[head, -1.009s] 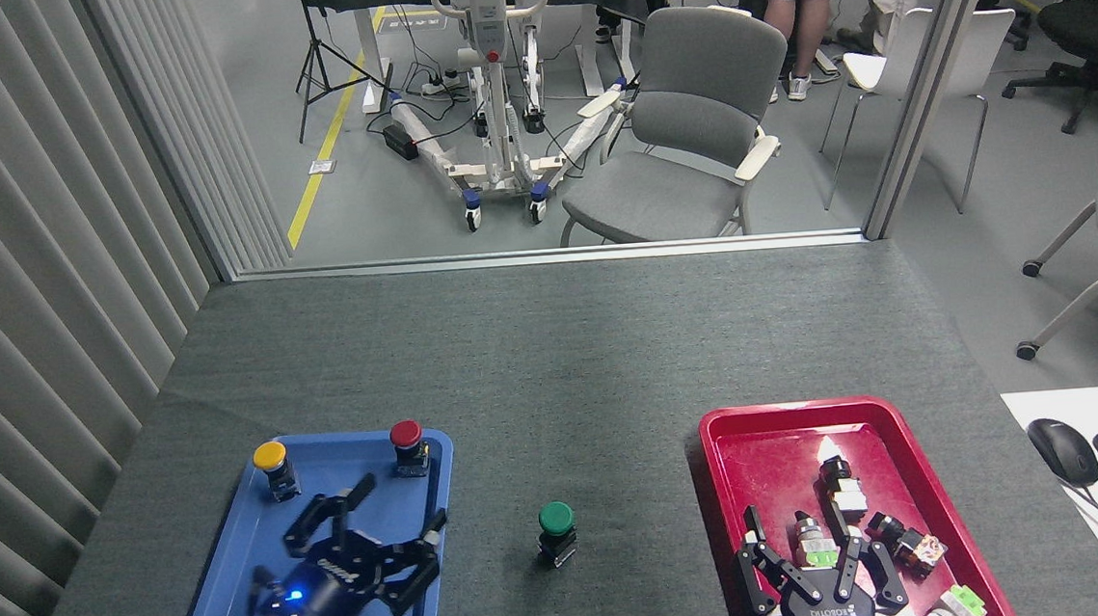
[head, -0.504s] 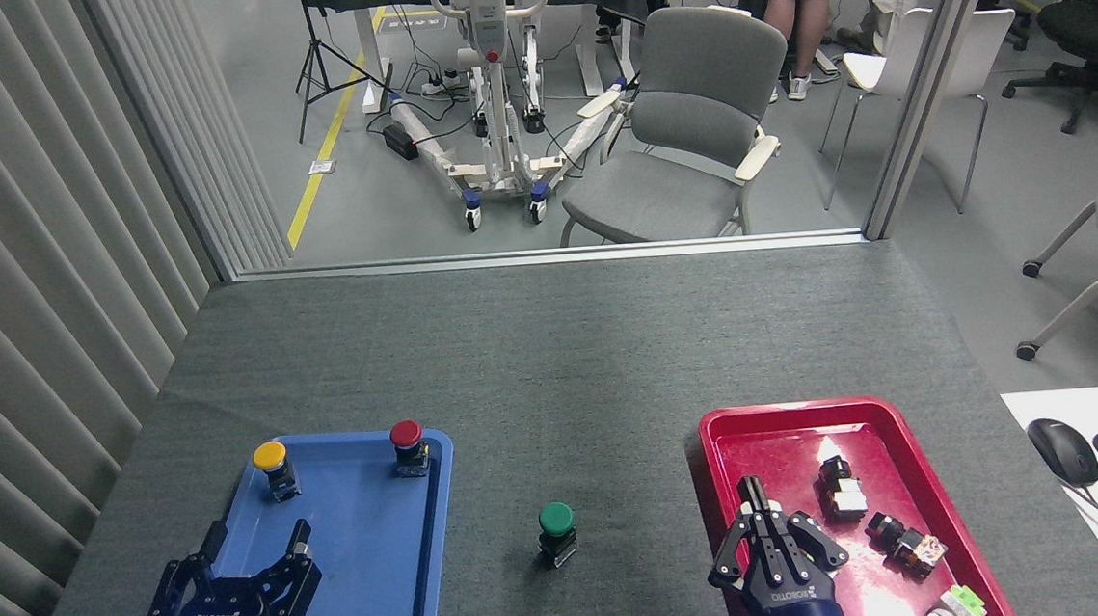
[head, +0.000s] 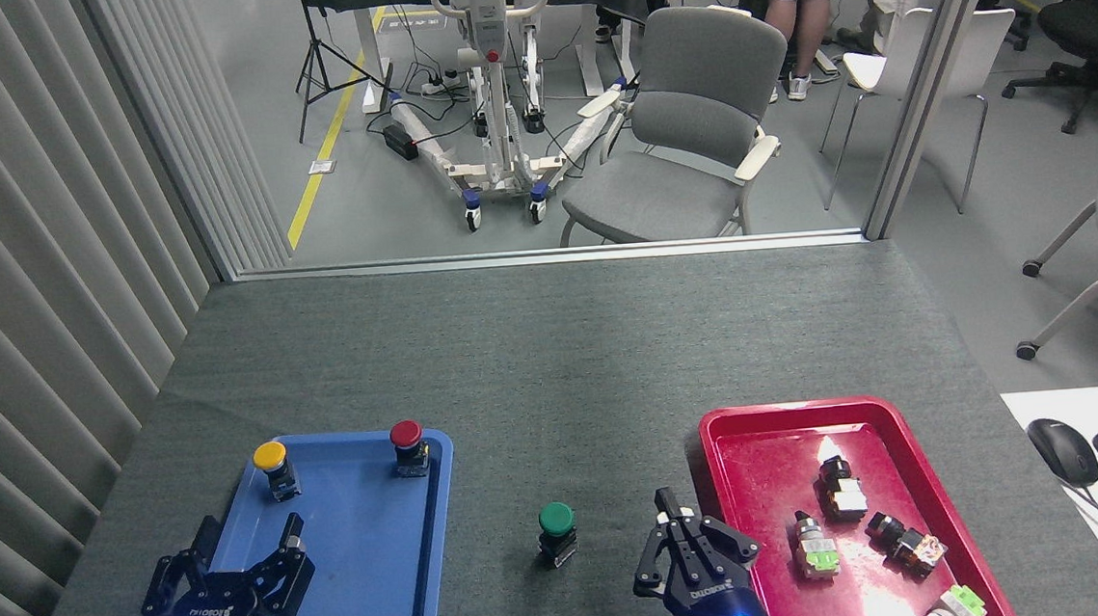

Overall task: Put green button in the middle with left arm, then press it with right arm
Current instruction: 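Move the right hand from the red tray over the green button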

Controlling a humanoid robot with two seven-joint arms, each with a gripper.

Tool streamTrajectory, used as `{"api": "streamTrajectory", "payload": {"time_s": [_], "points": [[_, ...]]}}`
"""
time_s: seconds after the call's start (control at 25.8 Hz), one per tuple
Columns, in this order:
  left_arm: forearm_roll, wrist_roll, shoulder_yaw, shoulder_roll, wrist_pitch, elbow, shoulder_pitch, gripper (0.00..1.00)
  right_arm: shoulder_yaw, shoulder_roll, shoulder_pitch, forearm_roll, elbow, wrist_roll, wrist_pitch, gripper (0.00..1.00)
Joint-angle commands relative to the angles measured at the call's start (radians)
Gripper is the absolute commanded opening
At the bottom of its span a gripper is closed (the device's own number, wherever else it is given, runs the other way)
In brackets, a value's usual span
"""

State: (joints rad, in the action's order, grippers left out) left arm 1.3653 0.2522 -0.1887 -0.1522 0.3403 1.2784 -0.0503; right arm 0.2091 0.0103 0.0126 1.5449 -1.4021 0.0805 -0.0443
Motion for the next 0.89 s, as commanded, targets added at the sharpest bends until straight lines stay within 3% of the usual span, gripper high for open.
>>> {"api": "streamTrajectory", "payload": {"time_s": [0.0,0.5,0.85], "points": [[0.0,0.001,0.0,0.0,-0.001,0.007,0.0,0.99,0.059,-0.006,-0.062,0.0,0.072,-0.105,0.009,0.0],[-0.003,0.001,0.0,0.0,0.002,0.01,0.021,0.99,0.112,-0.042,-0.088,0.021,0.089,-0.119,-0.006,0.0],[-0.005,0.001,-0.002,0.002,0.0,0.01,0.021,0.99,0.15,-0.064,-0.138,0.023,0.183,-0.122,-0.005,0.0]]}}
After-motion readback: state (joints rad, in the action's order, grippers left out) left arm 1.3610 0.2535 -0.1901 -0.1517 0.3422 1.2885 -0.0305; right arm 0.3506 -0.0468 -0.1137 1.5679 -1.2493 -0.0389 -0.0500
